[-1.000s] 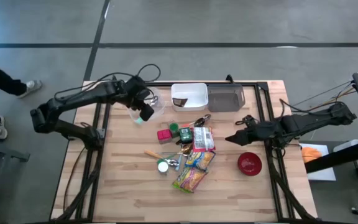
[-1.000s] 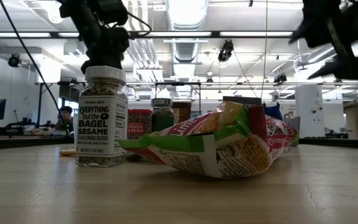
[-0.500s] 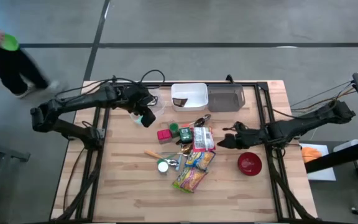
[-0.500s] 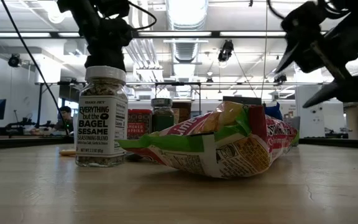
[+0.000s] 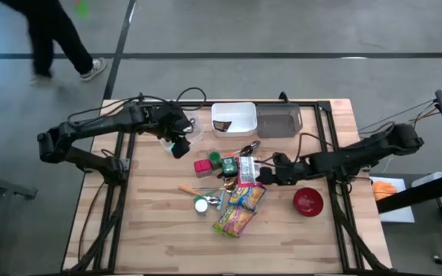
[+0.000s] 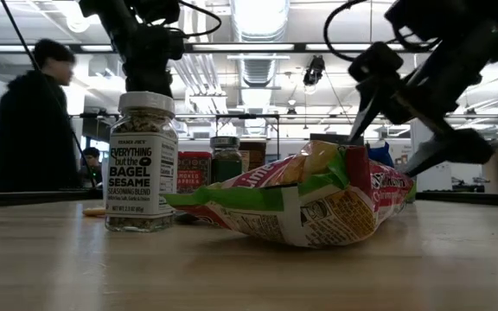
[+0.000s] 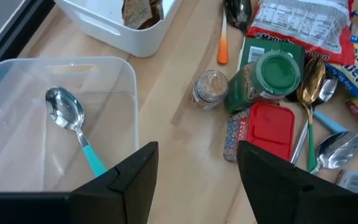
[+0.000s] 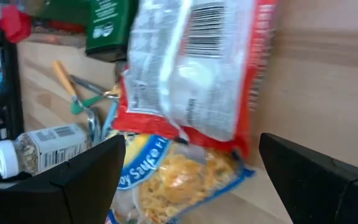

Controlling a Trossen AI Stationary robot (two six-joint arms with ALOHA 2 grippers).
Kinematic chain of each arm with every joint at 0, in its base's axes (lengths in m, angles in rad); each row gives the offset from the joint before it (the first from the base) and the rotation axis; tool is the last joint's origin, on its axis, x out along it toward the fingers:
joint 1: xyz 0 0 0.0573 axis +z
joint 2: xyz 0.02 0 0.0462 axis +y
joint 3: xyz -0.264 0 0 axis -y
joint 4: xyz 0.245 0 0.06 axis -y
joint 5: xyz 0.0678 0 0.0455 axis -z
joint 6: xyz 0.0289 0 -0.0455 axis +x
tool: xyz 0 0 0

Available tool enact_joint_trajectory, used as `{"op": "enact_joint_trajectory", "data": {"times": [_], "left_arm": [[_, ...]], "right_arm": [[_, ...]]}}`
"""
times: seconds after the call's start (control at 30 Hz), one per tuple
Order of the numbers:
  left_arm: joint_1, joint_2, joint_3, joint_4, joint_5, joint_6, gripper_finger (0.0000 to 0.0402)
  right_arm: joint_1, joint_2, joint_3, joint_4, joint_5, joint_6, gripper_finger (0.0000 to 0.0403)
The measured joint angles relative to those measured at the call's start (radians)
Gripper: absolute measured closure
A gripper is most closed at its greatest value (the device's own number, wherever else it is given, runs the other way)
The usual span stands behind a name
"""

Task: Pick & Place Food Item
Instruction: Put the red noodle pack into the black bin

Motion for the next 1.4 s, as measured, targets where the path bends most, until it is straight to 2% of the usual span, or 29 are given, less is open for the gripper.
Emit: {"op": "enact_joint_trajectory", "data": {"times": [0.23,0.47,0.83,0.93,1.13,1.4], "left_arm": [[0.0,0.0,0.0,-0.005,0.008,0.018,0.0182],[0.0,0.0,0.0,-0.019,0.012,0.035,0.0182],[0.0,0.0,0.0,-0.026,0.027,0.031,0.0182],[0.0,0.0,0.0,-0.026,0.027,0.031,0.0182],[0.0,0.0,0.0,-0.026,0.027,0.031,0.0182],[0.0,0.0,0.0,-0.025,0.027,0.03,0.0182]], "right_arm": [[-0.005,0.088,0.0,0.058,-0.026,-0.028,0.0037],[-0.022,0.164,-0.01,0.21,-0.029,-0.078,0.0037],[-0.024,0.211,-0.013,0.234,-0.024,-0.074,0.004],[-0.024,0.2,-0.015,0.234,0.005,-0.085,0.0064],[-0.024,0.207,-0.023,0.233,0.008,-0.083,0.0147],[-0.024,0.204,-0.025,0.233,0.012,-0.086,0.0231]]}}
